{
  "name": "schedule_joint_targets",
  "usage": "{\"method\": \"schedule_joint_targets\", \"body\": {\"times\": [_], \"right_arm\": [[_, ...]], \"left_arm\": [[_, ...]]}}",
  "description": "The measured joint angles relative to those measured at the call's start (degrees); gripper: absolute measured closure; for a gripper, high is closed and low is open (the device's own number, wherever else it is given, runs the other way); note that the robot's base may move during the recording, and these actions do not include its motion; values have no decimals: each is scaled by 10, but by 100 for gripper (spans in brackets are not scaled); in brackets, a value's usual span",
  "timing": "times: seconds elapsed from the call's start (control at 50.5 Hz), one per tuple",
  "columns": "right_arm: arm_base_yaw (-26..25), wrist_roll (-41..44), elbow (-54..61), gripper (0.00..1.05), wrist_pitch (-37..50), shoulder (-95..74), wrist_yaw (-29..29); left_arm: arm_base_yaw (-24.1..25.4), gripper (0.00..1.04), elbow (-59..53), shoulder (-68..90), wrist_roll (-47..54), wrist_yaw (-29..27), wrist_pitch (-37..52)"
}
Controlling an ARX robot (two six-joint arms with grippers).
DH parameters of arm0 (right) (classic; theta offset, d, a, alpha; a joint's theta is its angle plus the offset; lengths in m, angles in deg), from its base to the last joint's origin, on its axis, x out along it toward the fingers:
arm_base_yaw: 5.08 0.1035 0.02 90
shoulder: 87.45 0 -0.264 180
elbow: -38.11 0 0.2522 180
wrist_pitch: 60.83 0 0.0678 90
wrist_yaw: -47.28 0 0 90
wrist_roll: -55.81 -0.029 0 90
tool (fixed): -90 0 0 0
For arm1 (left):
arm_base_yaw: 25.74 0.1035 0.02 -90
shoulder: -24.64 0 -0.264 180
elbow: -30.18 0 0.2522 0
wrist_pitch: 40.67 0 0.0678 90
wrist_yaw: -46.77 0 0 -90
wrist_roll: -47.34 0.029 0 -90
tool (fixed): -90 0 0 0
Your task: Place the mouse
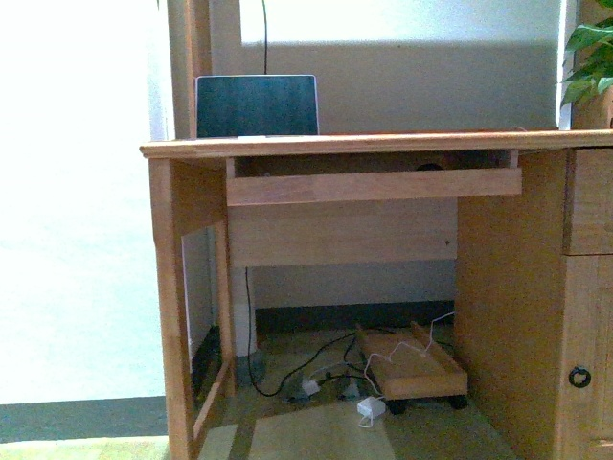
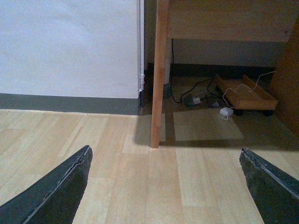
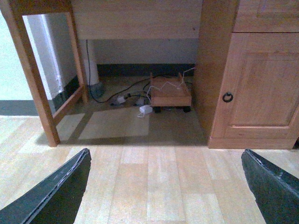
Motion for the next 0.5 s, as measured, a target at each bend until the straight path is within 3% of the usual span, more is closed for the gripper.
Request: {"method": "schedule_joint_targets", "body": {"times": [0.495], "right_arm": [[0,0,0,7,0,0,0]], "left_arm": [[0,8,0,0,0,0,0]]}}
